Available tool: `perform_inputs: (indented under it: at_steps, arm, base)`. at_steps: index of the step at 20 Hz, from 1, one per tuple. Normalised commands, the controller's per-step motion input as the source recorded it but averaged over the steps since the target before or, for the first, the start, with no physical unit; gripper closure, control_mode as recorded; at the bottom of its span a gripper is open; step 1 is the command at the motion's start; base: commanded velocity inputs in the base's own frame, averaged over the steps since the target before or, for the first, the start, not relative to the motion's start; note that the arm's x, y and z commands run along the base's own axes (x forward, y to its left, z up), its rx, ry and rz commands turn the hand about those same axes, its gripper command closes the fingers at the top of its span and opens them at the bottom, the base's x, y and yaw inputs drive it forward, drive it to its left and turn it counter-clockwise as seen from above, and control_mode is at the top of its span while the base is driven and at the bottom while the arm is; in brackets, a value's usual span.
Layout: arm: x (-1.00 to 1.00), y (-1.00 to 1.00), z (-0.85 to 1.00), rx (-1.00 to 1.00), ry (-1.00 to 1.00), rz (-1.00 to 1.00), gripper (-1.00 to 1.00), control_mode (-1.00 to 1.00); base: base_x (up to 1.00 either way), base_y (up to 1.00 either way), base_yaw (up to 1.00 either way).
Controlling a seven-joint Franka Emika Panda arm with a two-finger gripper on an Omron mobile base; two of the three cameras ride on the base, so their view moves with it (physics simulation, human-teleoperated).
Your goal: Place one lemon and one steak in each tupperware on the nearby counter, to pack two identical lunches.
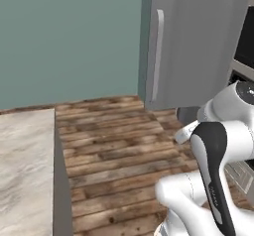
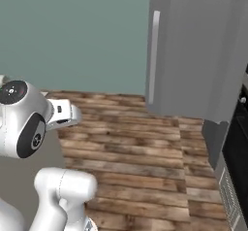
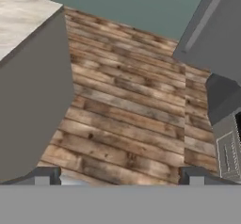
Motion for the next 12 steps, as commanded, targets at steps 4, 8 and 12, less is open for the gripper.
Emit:
perform_inputs:
  at_steps: [4, 8, 12]
  arm:
    - [0.00, 0.00, 0.00, 0.00, 0.00, 0.00, -1.00, 1.00]
    - [0.00, 0.00, 0.00, 0.00, 0.00, 0.00, -1.00, 1.00]
    - [0.00, 0.00, 0.00, 0.00, 0.00, 0.00, -1.00, 1.00]
  base:
    - [1.00, 0.00, 0.00]
    - [1.00, 0.00, 0.00]
    - [1.00, 0.08, 0.00]
